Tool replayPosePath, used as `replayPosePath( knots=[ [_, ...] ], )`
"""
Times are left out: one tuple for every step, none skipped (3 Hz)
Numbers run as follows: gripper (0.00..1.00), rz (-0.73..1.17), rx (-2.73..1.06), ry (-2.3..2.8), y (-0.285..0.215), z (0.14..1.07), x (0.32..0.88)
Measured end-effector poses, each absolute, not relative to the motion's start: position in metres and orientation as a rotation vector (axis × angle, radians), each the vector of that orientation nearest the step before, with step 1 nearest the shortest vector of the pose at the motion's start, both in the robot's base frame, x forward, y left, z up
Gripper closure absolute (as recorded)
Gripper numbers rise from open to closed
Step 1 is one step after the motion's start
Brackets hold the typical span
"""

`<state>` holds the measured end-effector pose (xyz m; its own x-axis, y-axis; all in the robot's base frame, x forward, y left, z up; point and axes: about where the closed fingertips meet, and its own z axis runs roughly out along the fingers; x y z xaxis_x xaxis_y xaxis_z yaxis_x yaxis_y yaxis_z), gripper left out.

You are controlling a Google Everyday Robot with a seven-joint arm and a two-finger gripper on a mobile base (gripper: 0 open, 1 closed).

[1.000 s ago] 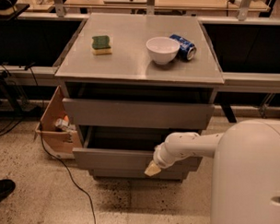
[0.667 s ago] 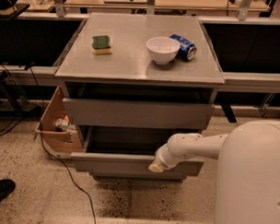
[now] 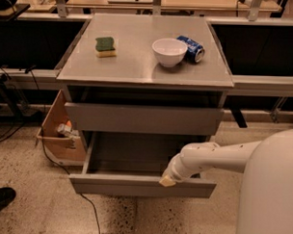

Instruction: Open middle drawer

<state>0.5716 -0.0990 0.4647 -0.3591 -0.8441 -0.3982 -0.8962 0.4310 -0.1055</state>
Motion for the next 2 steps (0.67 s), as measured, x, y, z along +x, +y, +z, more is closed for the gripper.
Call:
replayPosePath(
  knots=[
    [0.83,0.181,-1.48,2.297,-0.099,0.465,0.571],
    [0.76,0.158,-1.493,2.299,-0.099,0.489,0.552]
  ],
)
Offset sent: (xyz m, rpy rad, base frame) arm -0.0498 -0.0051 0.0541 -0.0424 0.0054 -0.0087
